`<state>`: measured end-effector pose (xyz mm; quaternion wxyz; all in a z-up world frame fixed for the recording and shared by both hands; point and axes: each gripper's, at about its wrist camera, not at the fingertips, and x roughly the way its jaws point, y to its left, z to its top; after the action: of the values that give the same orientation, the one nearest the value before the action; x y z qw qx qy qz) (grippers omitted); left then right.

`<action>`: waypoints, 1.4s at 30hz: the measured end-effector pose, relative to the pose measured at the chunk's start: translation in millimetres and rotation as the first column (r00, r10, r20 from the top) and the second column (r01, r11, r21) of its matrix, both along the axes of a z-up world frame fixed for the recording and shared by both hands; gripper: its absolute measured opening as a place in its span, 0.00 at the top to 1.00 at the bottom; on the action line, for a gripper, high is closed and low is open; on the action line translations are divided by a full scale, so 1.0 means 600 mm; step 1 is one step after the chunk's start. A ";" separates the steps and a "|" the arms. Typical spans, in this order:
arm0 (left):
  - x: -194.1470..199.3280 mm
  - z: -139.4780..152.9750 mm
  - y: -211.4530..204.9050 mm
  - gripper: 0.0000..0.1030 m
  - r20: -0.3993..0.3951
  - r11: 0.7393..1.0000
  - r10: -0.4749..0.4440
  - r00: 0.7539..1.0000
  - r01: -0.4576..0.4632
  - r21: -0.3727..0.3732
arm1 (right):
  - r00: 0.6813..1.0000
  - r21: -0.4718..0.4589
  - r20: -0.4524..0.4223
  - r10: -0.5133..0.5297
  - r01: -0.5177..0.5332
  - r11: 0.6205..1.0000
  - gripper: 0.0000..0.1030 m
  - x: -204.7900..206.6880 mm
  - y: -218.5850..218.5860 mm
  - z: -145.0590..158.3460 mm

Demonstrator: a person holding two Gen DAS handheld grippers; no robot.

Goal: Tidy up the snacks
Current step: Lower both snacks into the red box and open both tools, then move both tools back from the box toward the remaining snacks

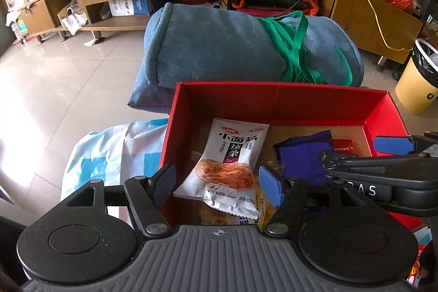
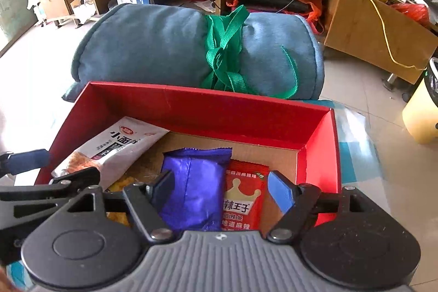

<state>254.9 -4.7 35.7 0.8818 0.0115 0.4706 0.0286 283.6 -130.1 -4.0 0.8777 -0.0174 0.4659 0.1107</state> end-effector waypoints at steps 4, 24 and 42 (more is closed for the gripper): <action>-0.013 0.011 0.004 0.22 0.014 1.000 -0.009 1.000 0.009 0.001 | 1.000 0.003 0.011 0.010 -0.010 1.000 0.29 -0.015 -0.003 0.013; -0.128 0.016 0.015 0.19 -0.034 0.995 -0.071 0.997 0.068 -0.079 | 0.998 -0.014 0.004 0.058 -0.058 0.998 0.26 -0.137 -0.013 0.037; -0.175 0.004 0.063 0.17 -0.071 0.995 0.009 0.997 -0.016 -0.095 | 0.990 0.026 -0.092 0.108 -0.107 0.994 0.25 -0.203 0.007 0.007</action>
<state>150.0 33.1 38.4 0.8640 -0.0329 0.5023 0.0111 161.8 -125.8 0.4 0.8479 -0.0283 0.5036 0.1634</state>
